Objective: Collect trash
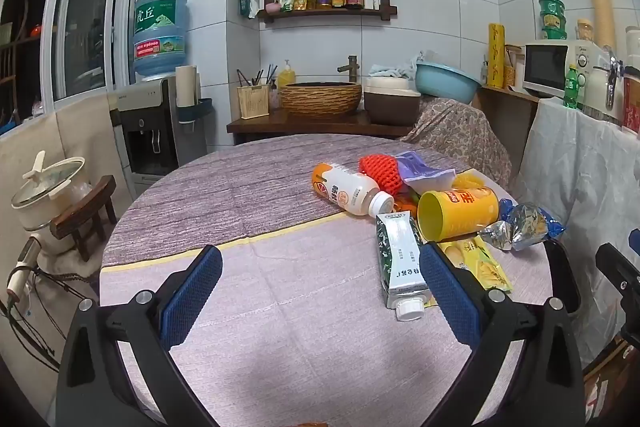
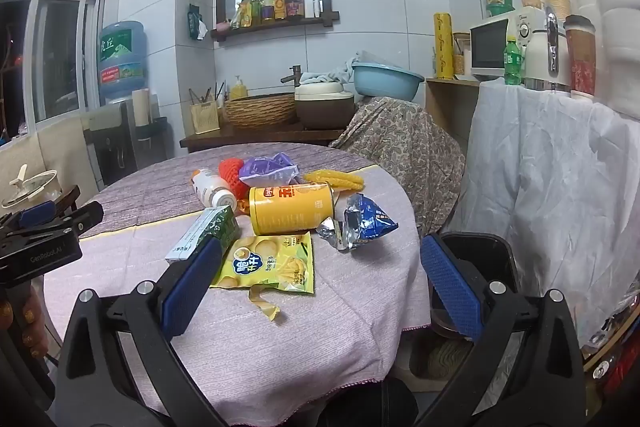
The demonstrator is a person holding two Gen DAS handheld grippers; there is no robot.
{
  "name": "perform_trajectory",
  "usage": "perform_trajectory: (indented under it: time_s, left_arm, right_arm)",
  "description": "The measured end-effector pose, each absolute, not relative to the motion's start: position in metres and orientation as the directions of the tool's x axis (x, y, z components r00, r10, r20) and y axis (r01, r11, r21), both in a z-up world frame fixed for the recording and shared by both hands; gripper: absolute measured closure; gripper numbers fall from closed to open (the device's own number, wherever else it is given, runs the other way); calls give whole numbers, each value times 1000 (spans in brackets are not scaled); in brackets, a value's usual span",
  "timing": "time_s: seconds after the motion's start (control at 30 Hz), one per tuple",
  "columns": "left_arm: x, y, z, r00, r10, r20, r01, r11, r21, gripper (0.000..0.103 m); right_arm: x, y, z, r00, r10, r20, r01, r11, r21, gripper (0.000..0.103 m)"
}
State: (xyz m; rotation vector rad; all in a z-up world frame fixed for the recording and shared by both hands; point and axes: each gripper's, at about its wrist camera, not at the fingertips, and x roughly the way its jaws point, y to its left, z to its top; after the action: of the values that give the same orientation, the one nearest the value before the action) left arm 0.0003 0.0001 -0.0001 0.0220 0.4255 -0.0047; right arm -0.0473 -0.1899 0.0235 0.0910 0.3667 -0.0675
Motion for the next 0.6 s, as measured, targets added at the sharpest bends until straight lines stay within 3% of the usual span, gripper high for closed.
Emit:
perform_trajectory:
  time_s: [0.6]
  left_arm:
    - [-1, 1, -2, 910, -6, -415, 15, 1000, 18, 5]
  right_arm:
    - [-47, -190, 24, 931, -45, -362, 79, 994, 77, 5]
